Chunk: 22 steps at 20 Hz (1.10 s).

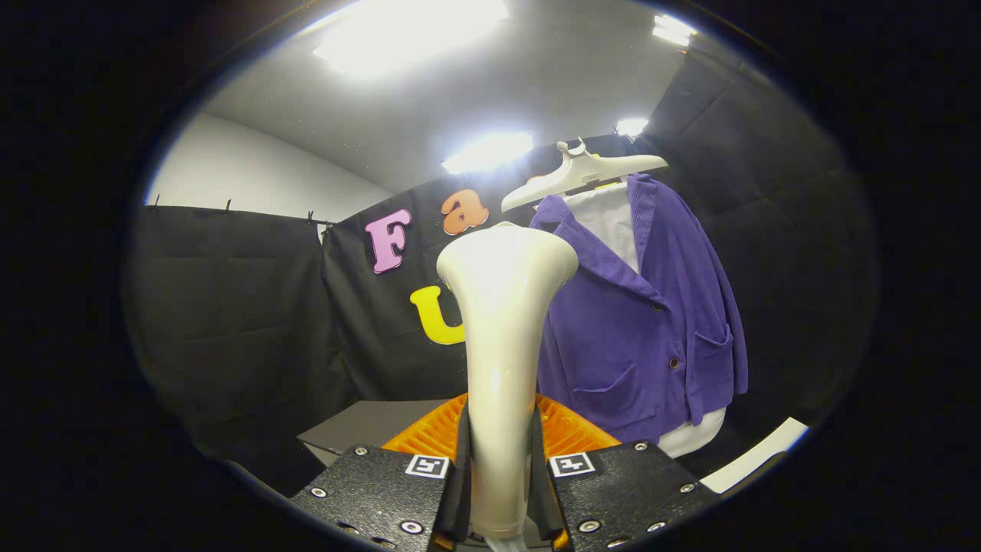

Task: Iron the clothes twice with a garment steamer, once on the left side and once on the right side.

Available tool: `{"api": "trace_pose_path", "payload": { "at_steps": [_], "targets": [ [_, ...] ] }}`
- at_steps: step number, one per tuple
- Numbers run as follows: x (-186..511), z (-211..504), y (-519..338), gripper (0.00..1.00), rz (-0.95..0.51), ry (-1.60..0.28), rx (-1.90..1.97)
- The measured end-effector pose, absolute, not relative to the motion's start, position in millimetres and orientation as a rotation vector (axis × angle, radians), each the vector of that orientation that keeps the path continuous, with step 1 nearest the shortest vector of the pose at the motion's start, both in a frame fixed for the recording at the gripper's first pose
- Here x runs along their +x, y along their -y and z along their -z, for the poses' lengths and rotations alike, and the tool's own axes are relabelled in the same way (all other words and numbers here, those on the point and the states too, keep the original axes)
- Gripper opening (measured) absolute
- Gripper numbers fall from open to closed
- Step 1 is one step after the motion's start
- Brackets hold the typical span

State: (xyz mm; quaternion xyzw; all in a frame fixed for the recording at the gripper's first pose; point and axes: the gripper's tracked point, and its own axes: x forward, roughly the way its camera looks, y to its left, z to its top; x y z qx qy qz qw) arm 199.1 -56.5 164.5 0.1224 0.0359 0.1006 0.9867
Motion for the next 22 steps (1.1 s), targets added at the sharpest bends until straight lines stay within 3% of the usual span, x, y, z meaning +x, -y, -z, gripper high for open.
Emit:
{"api": "trace_pose_path", "payload": {
  "at_steps": [10,16,22],
  "targets": [
    [327,-214,98,0.33,-0.121,0.002,0.241],
    [387,-185,112,0.33,-0.06,-0.083,0.244],
    [389,-142,114,0.33,-0.05,-0.163,0.248]
  ]
}}
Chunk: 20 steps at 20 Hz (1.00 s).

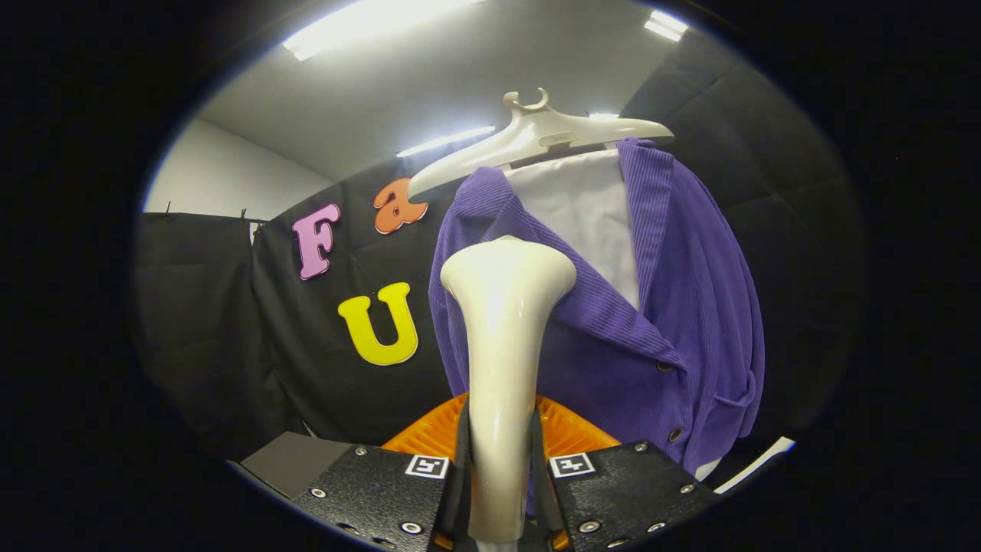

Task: Iron the clothes twice with a garment steamer, once on the left side and once on the right side.

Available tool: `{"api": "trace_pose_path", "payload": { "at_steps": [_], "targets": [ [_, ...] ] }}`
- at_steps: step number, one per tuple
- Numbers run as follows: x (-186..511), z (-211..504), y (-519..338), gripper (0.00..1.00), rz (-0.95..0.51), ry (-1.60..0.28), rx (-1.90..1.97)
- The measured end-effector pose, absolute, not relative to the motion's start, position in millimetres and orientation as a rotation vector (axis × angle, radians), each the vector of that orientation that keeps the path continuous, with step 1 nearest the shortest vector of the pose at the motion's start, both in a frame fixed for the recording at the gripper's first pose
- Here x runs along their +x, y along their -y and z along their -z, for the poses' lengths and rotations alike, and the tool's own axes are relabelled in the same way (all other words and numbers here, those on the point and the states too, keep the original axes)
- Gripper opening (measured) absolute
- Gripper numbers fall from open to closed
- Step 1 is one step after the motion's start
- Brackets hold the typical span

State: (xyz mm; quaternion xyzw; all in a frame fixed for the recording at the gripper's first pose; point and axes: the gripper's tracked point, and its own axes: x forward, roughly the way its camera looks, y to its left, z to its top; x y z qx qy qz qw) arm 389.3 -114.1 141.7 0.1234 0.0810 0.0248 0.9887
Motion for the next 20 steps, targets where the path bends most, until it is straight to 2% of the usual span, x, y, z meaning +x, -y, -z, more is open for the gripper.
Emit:
{"api": "trace_pose_path", "payload": {
  "at_steps": [20],
  "targets": [
    [316,37,129,0.34,-0.003,-0.462,0.238]
  ]
}}
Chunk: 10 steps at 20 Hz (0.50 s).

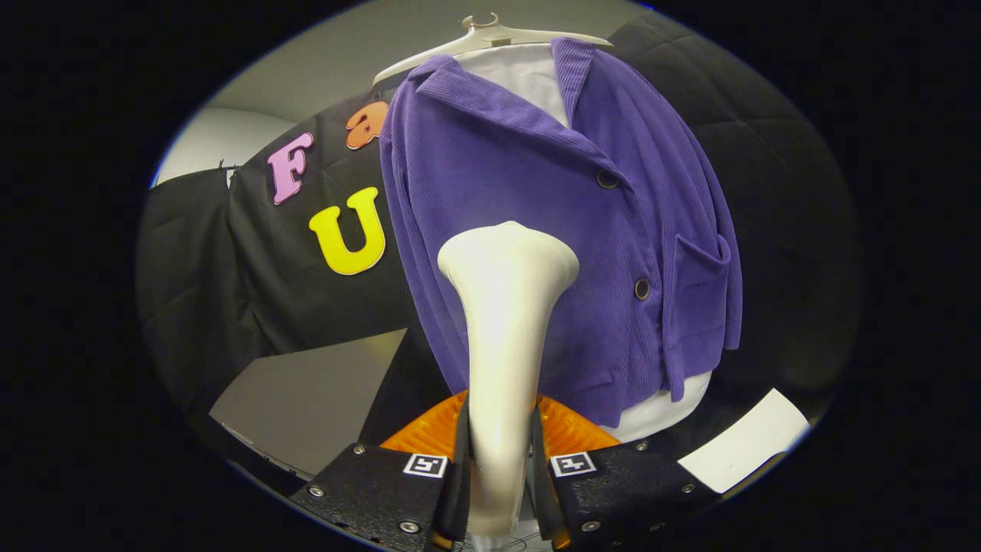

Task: Iron the clothes twice with a garment steamer, once on the left side and once on the right side.

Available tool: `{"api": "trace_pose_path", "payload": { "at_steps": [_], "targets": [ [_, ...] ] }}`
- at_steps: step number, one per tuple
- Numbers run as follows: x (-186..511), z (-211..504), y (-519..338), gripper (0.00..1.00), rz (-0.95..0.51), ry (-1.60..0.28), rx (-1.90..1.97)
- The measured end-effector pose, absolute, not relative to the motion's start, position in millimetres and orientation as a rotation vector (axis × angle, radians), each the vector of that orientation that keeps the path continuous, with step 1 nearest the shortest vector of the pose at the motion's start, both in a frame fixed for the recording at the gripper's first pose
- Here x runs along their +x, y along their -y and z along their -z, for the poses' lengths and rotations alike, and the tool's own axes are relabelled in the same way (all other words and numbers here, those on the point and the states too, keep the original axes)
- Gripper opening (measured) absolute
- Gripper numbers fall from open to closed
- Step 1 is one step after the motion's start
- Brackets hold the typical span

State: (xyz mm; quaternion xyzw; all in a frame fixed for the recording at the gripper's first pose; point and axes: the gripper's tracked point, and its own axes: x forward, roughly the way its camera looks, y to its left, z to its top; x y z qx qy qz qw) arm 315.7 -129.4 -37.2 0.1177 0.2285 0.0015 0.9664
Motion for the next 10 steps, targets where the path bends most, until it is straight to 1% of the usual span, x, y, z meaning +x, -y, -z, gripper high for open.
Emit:
{"api": "trace_pose_path", "payload": {
  "at_steps": [5,10],
  "targets": [
    [298,86,127,0.34,0.015,-0.529,0.268],
    [310,122,100,0.35,0.038,-0.592,0.276]
  ]
}}
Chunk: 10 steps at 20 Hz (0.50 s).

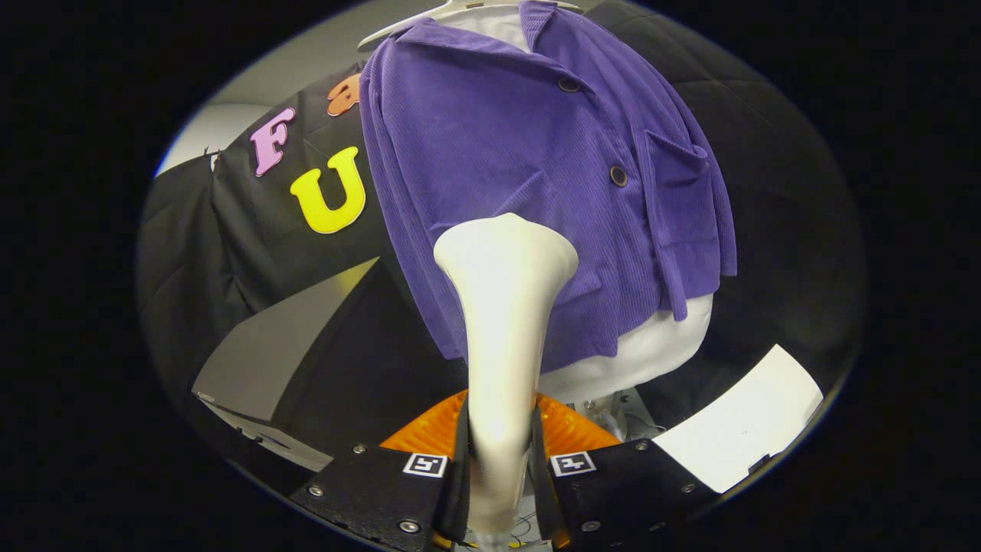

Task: Iron the clothes twice with a garment steamer, once on the left side and once on the right side.

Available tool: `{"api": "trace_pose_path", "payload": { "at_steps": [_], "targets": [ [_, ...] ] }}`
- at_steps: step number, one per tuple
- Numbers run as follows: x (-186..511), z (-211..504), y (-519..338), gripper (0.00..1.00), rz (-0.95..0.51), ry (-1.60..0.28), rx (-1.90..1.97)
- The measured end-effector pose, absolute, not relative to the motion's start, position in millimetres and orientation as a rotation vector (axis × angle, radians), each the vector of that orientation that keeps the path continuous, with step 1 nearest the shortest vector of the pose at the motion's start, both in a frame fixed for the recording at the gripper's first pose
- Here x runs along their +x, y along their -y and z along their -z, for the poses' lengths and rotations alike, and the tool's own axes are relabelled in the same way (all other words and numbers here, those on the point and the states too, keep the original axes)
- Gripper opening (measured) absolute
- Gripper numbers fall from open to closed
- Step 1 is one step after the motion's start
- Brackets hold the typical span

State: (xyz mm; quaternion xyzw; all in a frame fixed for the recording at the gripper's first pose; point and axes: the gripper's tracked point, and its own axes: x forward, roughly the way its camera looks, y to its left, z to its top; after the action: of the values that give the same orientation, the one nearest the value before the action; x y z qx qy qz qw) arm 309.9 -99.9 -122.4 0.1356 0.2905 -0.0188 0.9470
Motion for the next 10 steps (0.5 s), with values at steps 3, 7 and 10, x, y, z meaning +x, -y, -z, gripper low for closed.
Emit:
{"api": "trace_pose_path", "payload": {
  "at_steps": [3,7,10],
  "targets": [
    [309,148,93,0.35,0.045,-0.631,0.273],
    [300,169,86,0.35,0.057,-0.68,0.289],
    [282,160,89,0.35,0.053,-0.653,0.301]
  ]
}}
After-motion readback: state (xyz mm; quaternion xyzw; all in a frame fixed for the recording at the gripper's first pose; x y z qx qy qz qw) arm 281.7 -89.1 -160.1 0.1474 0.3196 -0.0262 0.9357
